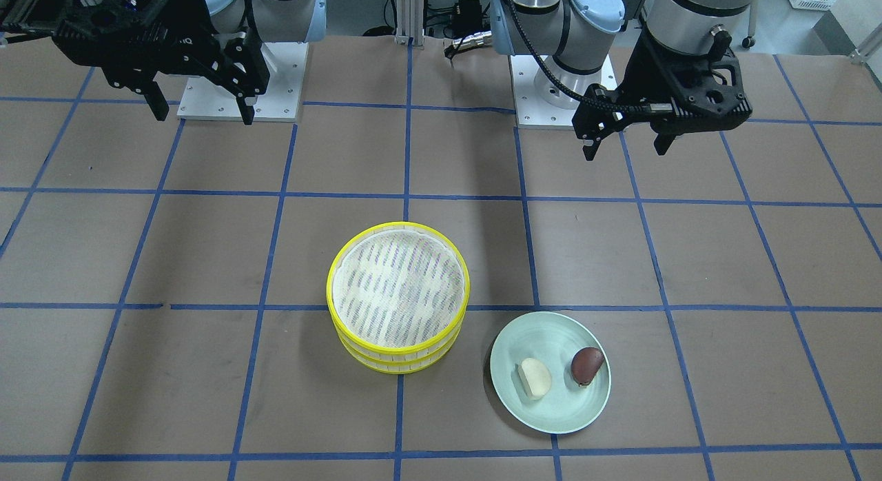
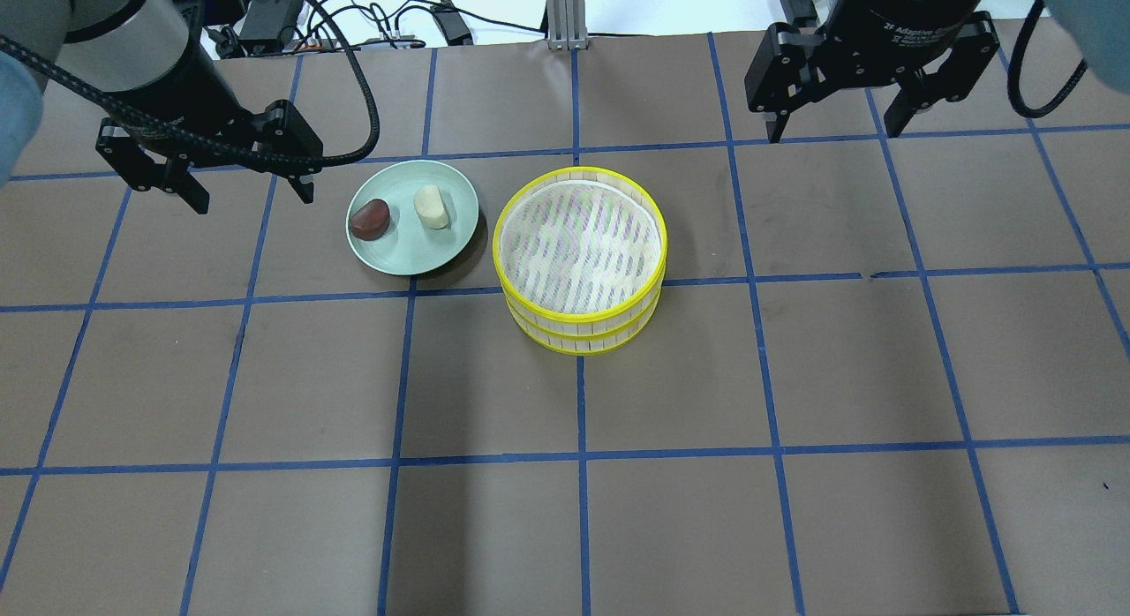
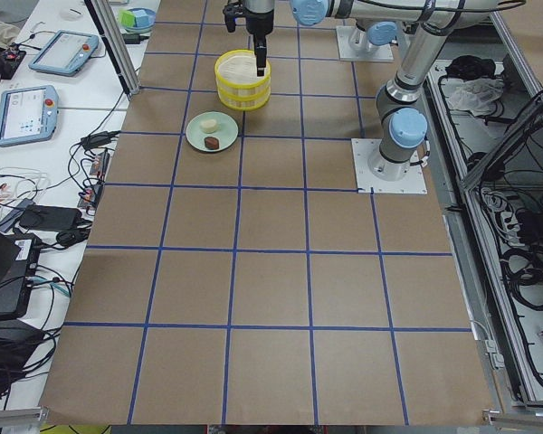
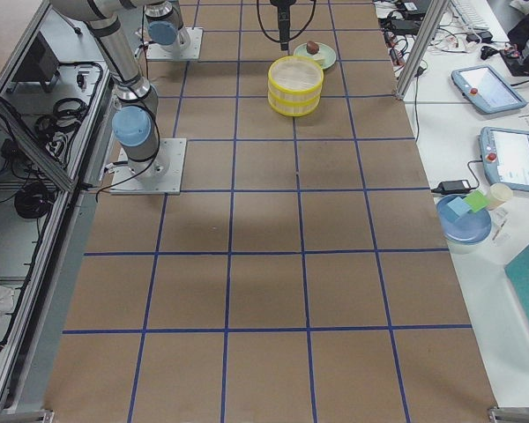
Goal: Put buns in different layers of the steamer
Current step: 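Move the left gripper toward the pale green plate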
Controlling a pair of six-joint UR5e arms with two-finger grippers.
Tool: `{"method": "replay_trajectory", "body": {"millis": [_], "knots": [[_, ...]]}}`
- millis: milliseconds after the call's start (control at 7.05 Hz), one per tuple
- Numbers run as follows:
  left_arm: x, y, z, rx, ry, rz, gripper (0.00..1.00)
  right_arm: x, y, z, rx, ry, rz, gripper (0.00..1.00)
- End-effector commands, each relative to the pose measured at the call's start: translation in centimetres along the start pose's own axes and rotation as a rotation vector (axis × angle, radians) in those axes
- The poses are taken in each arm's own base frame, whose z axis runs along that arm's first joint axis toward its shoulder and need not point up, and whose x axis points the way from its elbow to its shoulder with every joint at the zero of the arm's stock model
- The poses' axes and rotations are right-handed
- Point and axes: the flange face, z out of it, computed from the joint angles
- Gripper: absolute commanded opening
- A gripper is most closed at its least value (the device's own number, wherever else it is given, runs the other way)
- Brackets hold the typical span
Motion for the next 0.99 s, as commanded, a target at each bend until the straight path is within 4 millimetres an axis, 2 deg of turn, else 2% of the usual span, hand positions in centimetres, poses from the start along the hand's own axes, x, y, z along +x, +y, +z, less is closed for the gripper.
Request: {"method": "replay_trajectory", "body": {"millis": [0, 284, 426, 709, 851], "knots": [[0.1, -0.4, 0.0, 0.016, 0.011, -0.017, 1.00, 0.0, 0.0, 0.0, 0.000, 0.000, 0.000, 1.00], [0.1, -1.5, -0.1, 0.073, 0.013, -0.012, 1.00, 0.0, 0.0, 0.0, 0.000, 0.000, 0.000, 1.00], [0.1, -2.9, 0.9, 0.091, 0.016, -0.029, 1.00, 0.0, 0.0, 0.0, 0.000, -0.001, 0.000, 1.00], [0.6, -7.4, 4.6, 0.153, 0.027, -0.076, 1.00, 0.0, 0.0, 0.0, 0.000, 0.003, -0.002, 1.00], [0.8, -9.3, 7.2, 0.150, 0.028, -0.077, 1.00, 0.1, -0.2, 0.6, -0.019, 0.005, 0.002, 1.00]]}}
